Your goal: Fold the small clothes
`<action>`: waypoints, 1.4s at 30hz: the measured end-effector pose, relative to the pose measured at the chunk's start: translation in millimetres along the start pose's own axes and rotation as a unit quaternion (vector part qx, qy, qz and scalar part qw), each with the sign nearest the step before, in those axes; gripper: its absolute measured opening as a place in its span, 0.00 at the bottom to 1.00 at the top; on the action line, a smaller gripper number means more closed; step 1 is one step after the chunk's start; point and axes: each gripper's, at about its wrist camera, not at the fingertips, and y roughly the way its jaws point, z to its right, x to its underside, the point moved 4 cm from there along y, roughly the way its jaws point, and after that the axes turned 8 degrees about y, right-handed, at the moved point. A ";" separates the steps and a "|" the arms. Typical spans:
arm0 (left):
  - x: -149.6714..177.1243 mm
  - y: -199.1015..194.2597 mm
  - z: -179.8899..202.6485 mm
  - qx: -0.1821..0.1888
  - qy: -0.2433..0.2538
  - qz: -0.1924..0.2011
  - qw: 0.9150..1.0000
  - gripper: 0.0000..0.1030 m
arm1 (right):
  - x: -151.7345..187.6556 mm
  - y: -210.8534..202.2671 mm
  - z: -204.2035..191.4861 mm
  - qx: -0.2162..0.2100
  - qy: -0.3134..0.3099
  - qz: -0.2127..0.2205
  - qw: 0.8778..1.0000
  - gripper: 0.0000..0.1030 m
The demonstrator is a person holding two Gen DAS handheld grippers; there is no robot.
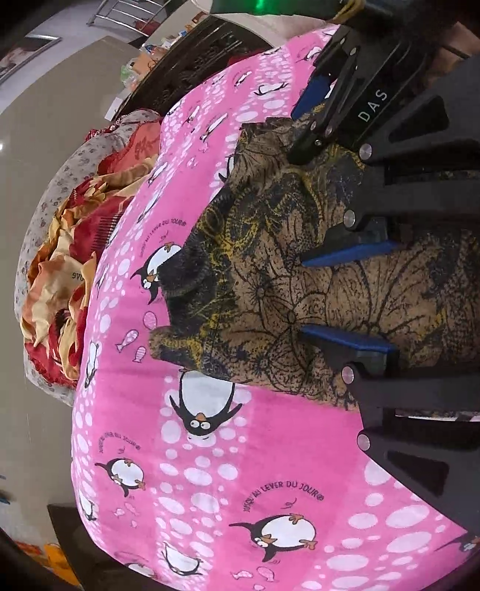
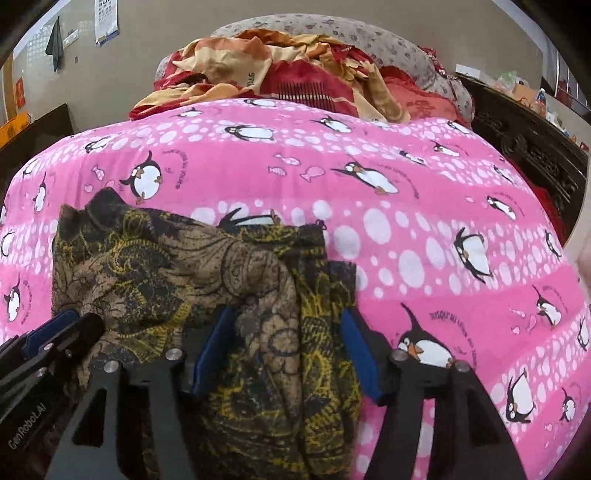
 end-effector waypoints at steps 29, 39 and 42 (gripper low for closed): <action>112.6 -182.7 42.0 -0.114 0.088 -0.028 0.989 0.83 | 145.8 -235.1 42.0 -0.066 -0.070 0.028 0.995 0.66; 114.6 -196.5 58.8 -0.092 0.090 -0.021 0.991 0.78 | 142.3 -264.4 49.1 -0.065 -0.063 0.059 0.994 0.66; 114.7 -204.0 63.3 -0.091 0.093 -0.014 0.991 0.78 | 144.7 -270.7 50.5 -0.068 -0.059 0.061 0.994 0.66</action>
